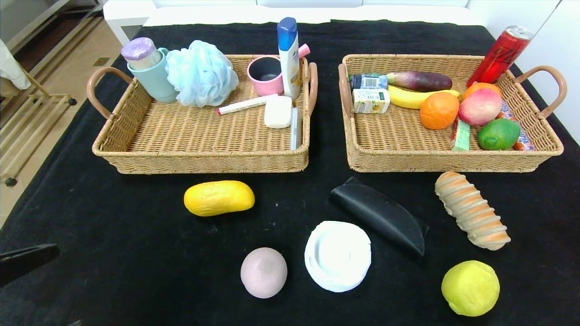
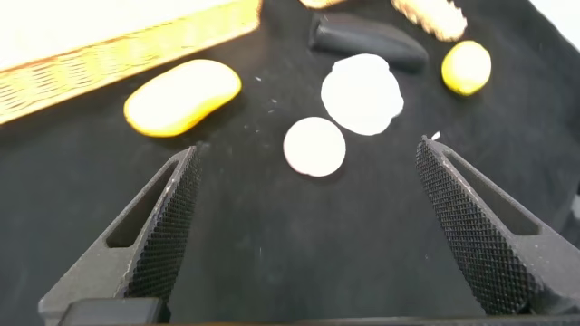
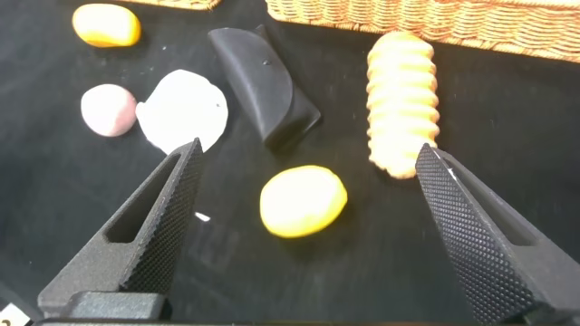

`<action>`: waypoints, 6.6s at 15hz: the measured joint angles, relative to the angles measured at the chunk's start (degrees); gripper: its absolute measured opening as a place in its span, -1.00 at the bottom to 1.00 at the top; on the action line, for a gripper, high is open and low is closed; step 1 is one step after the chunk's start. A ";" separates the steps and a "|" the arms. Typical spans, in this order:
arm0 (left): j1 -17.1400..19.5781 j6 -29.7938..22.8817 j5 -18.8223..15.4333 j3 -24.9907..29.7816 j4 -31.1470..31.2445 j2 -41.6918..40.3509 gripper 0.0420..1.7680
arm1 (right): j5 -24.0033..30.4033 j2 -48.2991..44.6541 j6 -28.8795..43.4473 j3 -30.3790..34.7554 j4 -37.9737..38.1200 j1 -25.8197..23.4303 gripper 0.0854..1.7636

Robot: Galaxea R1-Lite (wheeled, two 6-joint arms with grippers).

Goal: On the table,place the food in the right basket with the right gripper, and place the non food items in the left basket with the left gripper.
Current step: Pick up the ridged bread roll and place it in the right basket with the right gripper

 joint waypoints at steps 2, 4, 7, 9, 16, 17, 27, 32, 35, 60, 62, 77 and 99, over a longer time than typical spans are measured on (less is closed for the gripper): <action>-0.83 0.69 0.18 -3.47 -0.59 6.31 0.94 | -4.51 4.44 -0.01 -2.66 0.05 3.56 0.94; -1.21 1.00 0.41 -7.45 -1.24 12.43 0.94 | -9.89 8.50 0.07 -4.74 0.02 8.19 0.94; -1.63 1.40 0.88 -10.25 -1.73 18.75 0.94 | -17.88 13.40 0.33 -6.99 -0.12 15.10 0.94; -1.68 1.05 1.79 -9.68 -1.74 20.32 0.94 | -20.87 16.13 0.44 -7.50 -0.09 16.90 0.94; -1.88 1.83 3.34 -8.77 -3.61 20.78 0.94 | -31.27 20.35 0.41 -11.50 8.75 21.61 0.94; -1.88 1.83 3.34 -8.77 -3.56 20.61 0.94 | -32.37 20.70 0.51 -13.32 11.73 21.81 0.94; -1.88 2.68 3.36 -8.00 -3.52 19.93 0.94 | -36.69 36.06 2.50 -31.05 28.15 15.43 0.94; -1.88 2.79 3.36 -7.91 -3.69 19.71 0.94 | -36.51 44.65 2.26 -36.94 27.68 13.59 0.94; -1.79 2.79 3.36 -7.78 -3.96 19.68 0.94 | -36.15 47.91 2.15 -38.35 27.43 12.57 0.94; -1.79 2.95 3.41 -7.53 -4.11 19.02 0.94 | -33.56 51.99 2.10 -37.55 23.94 11.02 -0.72; -1.79 2.95 3.36 -7.52 -4.05 19.02 0.94 | -33.59 51.96 1.99 -37.50 24.13 11.19 -0.72; -1.79 3.39 3.45 -7.52 -4.11 18.91 0.94 | -34.72 43.34 -0.37 -50.26 31.73 17.53 -0.74; -1.79 3.41 3.44 -7.89 -4.30 17.58 0.94 | -33.48 66.85 0.18 -70.96 4.12 20.11 -0.74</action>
